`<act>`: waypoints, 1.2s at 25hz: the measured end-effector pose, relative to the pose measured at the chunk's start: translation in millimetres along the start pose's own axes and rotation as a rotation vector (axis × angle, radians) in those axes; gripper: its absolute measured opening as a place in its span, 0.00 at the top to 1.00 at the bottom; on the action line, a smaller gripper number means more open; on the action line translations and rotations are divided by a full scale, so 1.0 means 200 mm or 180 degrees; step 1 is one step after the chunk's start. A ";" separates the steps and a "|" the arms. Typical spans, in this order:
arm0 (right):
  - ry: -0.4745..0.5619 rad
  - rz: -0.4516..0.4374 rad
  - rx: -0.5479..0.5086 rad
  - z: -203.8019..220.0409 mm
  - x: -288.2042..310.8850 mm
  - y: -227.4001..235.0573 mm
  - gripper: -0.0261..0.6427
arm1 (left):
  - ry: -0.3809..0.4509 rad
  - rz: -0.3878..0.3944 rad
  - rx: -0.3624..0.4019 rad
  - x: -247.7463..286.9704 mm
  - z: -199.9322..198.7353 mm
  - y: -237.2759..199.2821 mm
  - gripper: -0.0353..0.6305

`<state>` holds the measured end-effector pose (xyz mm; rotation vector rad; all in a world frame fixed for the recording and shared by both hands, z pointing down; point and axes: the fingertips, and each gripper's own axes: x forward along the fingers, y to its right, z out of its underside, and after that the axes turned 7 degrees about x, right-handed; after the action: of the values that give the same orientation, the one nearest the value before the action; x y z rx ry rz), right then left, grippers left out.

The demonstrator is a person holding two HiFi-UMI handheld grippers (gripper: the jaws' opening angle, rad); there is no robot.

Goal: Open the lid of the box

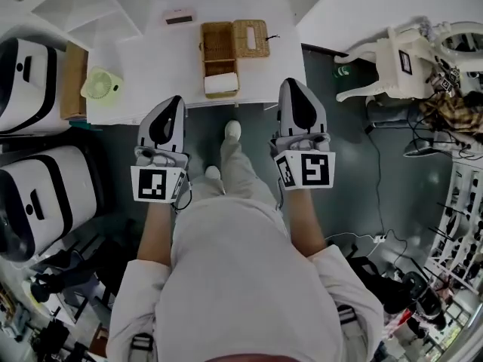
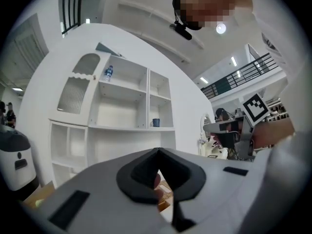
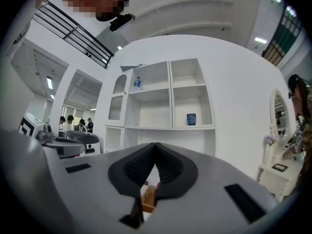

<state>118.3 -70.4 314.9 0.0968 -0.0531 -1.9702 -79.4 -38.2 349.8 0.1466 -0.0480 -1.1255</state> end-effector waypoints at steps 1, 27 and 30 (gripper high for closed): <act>-0.0012 0.0003 0.0000 -0.01 -0.06 -0.05 0.97 | 0.0006 -0.0032 -0.0015 -0.07 -0.02 0.01 0.96; 0.0170 -0.0333 -0.0253 -0.24 -0.67 -0.25 0.97 | 0.0015 -0.0371 -0.0109 -0.64 -0.35 0.49 0.96; 0.0152 -0.0344 -0.0218 -0.21 -0.70 -0.24 0.97 | -0.0012 -0.0395 -0.0138 -0.67 -0.33 0.51 0.96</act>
<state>132.1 78.6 274.6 0.1038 0.0518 -2.0744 -39.6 132.2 304.2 0.1099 -0.0178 -1.2498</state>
